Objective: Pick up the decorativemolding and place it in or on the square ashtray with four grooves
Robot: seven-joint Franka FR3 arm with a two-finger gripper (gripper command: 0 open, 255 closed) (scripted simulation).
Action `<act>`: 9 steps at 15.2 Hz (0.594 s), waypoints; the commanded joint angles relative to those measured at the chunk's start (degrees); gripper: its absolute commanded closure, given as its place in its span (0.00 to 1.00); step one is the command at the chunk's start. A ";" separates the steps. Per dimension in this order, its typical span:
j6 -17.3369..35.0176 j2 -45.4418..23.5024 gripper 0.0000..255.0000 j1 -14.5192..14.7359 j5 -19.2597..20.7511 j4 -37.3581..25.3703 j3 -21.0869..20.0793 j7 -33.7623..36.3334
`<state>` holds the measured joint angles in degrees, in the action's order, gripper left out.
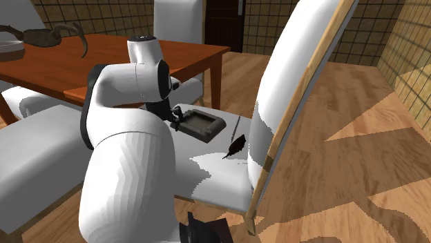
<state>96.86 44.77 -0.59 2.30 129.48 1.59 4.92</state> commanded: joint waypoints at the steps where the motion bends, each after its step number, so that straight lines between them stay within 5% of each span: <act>1: 0.00 0.00 0.00 0.00 0.00 0.00 0.00 0.00; 9: 7.70 -10.45 0.00 -3.28 1.73 -2.92 7.34 -3.15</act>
<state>103.53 35.65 -3.50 3.92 126.91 8.06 2.09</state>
